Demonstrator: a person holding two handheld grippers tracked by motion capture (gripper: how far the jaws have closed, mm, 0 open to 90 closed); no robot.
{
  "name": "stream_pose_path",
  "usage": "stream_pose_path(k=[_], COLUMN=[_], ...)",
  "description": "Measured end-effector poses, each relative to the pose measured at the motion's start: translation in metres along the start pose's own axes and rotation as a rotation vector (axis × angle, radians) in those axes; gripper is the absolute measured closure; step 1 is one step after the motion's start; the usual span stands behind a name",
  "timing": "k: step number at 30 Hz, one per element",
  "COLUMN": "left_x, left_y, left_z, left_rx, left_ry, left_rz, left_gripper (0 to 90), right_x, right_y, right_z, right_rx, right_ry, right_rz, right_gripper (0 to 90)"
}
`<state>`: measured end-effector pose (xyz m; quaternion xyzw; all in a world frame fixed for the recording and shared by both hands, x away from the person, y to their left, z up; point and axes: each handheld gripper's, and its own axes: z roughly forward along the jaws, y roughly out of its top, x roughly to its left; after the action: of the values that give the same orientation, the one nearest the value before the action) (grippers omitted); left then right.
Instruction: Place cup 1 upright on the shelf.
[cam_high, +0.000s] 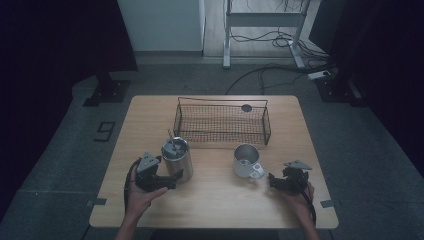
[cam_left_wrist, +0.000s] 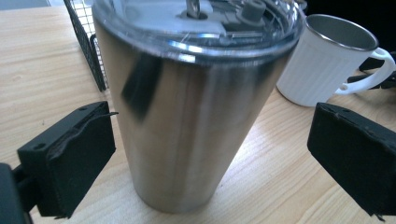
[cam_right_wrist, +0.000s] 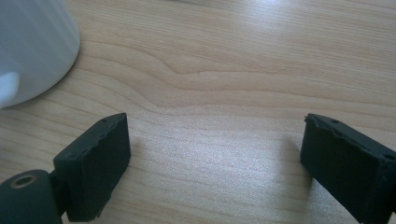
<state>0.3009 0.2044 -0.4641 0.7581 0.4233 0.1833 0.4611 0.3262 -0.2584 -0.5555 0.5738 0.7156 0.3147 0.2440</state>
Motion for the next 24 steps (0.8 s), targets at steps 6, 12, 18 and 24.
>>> stream_pose_path(k=[6,12,18,24], left_x=[-0.001,0.001,0.003,0.005], left_y=[0.006,0.009,0.012,0.014], left_z=[0.004,0.007,0.015,0.022], left_rx=[0.004,0.005,0.009,0.008], left_ry=[0.011,0.016,0.05,0.054], left_rz=[0.011,0.01,0.009,0.003], left_gripper=[0.4,0.4,0.5,0.6], right_x=[0.0,0.0,0.0,0.0], right_y=[0.0,0.0,0.0,0.0], right_z=[0.0,0.0,0.0,0.0], right_rx=[-0.002,-0.001,-0.001,-0.001], right_ry=[0.001,0.0,0.0,0.0], right_rz=[0.0,0.0,-0.001,-0.001], right_gripper=[8.5,8.6,8.7,8.7])
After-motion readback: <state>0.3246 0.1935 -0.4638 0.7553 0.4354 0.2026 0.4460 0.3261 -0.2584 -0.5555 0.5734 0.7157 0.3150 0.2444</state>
